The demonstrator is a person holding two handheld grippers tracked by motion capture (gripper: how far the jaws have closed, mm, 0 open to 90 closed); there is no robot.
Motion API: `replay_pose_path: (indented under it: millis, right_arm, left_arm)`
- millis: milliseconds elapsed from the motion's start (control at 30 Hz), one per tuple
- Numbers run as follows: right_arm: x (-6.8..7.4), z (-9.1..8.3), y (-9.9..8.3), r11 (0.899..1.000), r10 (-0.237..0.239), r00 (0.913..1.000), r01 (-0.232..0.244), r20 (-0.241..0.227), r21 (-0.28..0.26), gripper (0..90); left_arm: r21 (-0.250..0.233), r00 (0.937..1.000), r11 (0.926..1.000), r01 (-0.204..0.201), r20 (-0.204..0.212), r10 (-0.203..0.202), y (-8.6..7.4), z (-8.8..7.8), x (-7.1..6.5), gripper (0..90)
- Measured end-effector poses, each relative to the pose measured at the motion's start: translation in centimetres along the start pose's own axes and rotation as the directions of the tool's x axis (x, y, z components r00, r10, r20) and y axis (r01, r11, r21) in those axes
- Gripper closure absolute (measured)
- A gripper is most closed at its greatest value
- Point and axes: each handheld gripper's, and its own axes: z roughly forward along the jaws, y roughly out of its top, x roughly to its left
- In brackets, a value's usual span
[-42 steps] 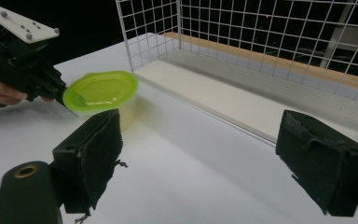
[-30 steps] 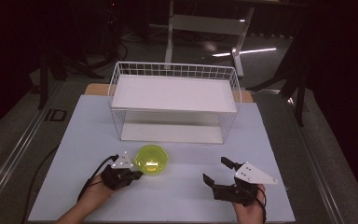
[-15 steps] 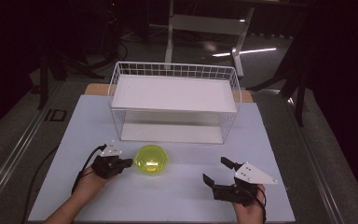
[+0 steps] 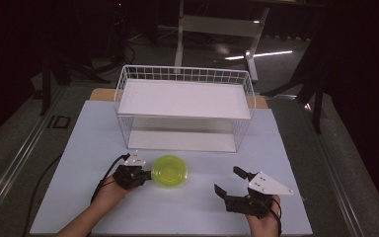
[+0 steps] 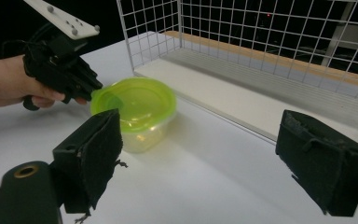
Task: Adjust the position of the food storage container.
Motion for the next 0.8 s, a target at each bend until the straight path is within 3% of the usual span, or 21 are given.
replay_pose_path:
  millis: [267,567,733,800]
  right_arm:
    - [0.0,0.0,0.0,1.0,0.002,1.0,-0.002,-0.001,0.002,14.4]
    - [-0.1,0.0,-0.1,1.0,0.002,1.0,-0.002,0.0,0.007,14.4]
    - [-0.2,0.0,-0.2,1.0,-0.003,1.0,0.003,0.002,0.01,14.4]
    - [-0.2,0.1,-0.2,1.0,-0.003,1.0,0.003,0.003,0.017,14.4]
  left_arm:
    - [0.013,0.9994,0.9996,-0.024,0.027,0.024,1.5,1.8,-1.2,90.0]
    - [0.007,0.9972,0.9998,-0.018,0.072,0.018,2.8,3.6,-2.2,90.0]
    - [0.001,0.995,0.9994,-0.035,0.093,0.035,2.8,3.5,-2.5,90.0]
    - [0.006,0.9956,0.999,-0.044,0.084,0.043,2.7,3.2,-2.4,90.0]
